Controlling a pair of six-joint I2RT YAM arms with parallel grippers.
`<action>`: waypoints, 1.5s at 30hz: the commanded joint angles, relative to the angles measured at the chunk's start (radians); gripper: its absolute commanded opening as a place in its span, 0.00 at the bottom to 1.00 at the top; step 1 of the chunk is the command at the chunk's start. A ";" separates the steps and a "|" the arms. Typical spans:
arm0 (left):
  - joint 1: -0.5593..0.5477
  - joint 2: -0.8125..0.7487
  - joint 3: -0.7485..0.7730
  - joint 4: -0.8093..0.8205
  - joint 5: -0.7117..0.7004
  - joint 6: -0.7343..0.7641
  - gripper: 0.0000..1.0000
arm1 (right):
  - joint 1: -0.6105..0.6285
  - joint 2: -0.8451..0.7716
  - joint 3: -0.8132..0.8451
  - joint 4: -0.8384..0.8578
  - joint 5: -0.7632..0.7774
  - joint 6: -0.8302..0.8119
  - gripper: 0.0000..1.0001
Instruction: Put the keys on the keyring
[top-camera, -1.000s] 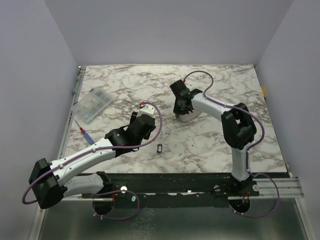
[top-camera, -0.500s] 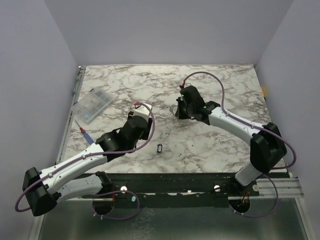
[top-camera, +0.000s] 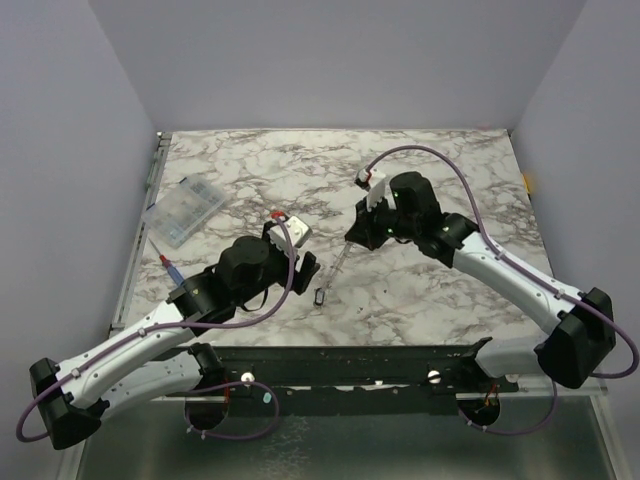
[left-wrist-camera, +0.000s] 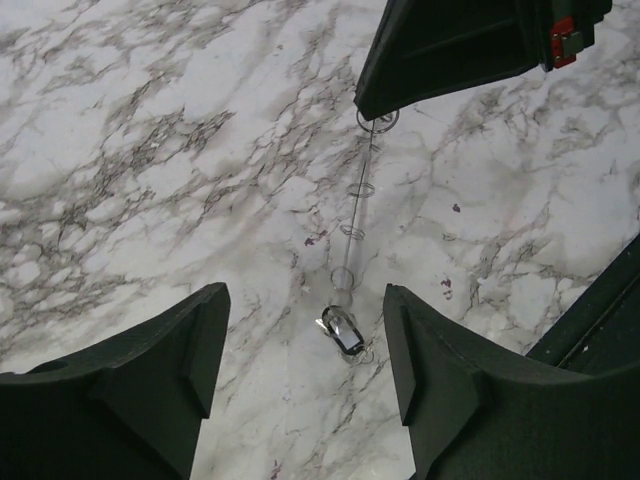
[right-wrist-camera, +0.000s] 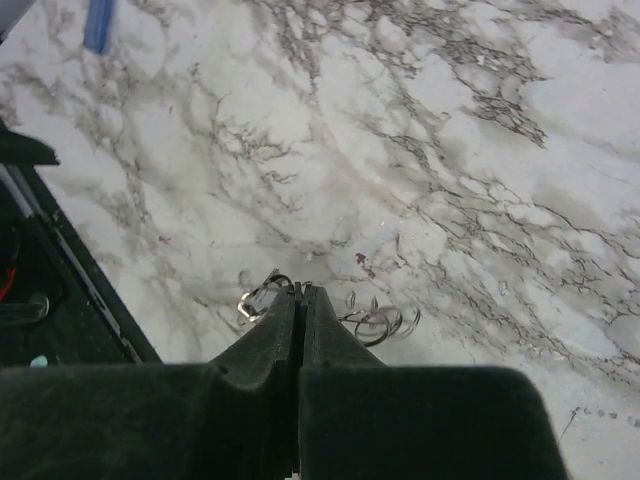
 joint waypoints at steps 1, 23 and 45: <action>-0.001 -0.002 0.061 0.023 0.199 0.148 0.79 | 0.005 -0.071 0.020 -0.071 -0.174 -0.147 0.01; -0.002 0.176 0.109 0.247 0.311 0.050 0.91 | 0.005 -0.152 0.118 -0.134 -0.077 -0.020 0.01; -0.001 0.279 0.056 0.537 0.296 0.056 0.71 | 0.005 -0.206 0.138 -0.120 -0.169 0.046 0.01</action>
